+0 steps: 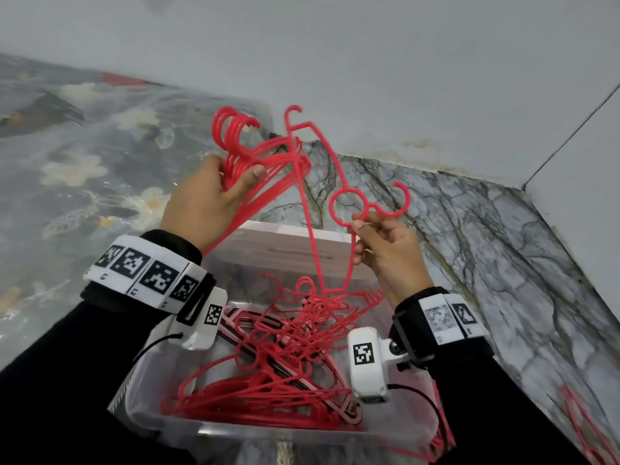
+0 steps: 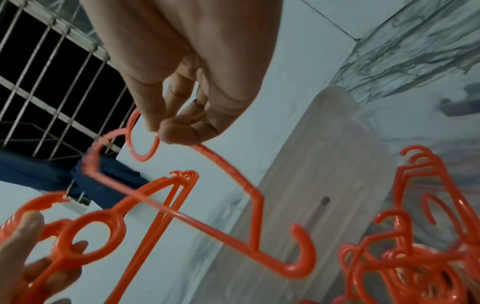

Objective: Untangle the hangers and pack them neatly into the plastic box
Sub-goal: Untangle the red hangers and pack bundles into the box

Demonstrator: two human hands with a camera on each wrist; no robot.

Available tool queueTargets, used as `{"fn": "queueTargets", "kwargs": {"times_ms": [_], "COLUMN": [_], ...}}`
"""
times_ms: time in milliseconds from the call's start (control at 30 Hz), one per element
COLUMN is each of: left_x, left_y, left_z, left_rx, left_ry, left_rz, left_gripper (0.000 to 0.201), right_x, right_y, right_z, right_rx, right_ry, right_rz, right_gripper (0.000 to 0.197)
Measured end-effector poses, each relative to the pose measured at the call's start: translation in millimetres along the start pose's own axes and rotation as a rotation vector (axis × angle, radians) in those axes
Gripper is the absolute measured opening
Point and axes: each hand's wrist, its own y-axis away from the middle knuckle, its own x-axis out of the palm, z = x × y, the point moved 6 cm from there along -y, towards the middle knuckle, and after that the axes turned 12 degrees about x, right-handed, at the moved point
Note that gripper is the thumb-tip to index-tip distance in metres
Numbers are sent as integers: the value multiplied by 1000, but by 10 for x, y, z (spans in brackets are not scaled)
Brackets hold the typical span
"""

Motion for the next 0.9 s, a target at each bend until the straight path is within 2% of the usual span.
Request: {"fn": "queueTargets", "kwargs": {"times_ms": [133, 333, 500, 667, 800, 900], "left_x": [-11, 307, 570, 630, 623, 621], "left_y": [-9, 132, 279, 340, 341, 339], "left_z": [-15, -299, -485, -560, -558, -563], "left_rx": [17, 142, 203, 255, 240, 246], "left_ry": [26, 61, 81, 110, 88, 90], "left_rz": [-11, 168, 272, 285, 267, 253], "left_gripper": [54, 55, 71, 67, 70, 68], "right_x": [-12, 218, 376, 382, 312, 348], "right_y": [61, 133, 170, 196, 188, 213], "right_z": [95, -6, -49, -6, 50, 24], "right_rx": [-51, -86, -90, -140, -205, -202], "right_ry": [48, 280, 289, 242, 318, 331], "right_rz": [14, 62, 104, 29, -74, -44], "right_gripper": [8, 9, 18, 19, 20, 20]}}
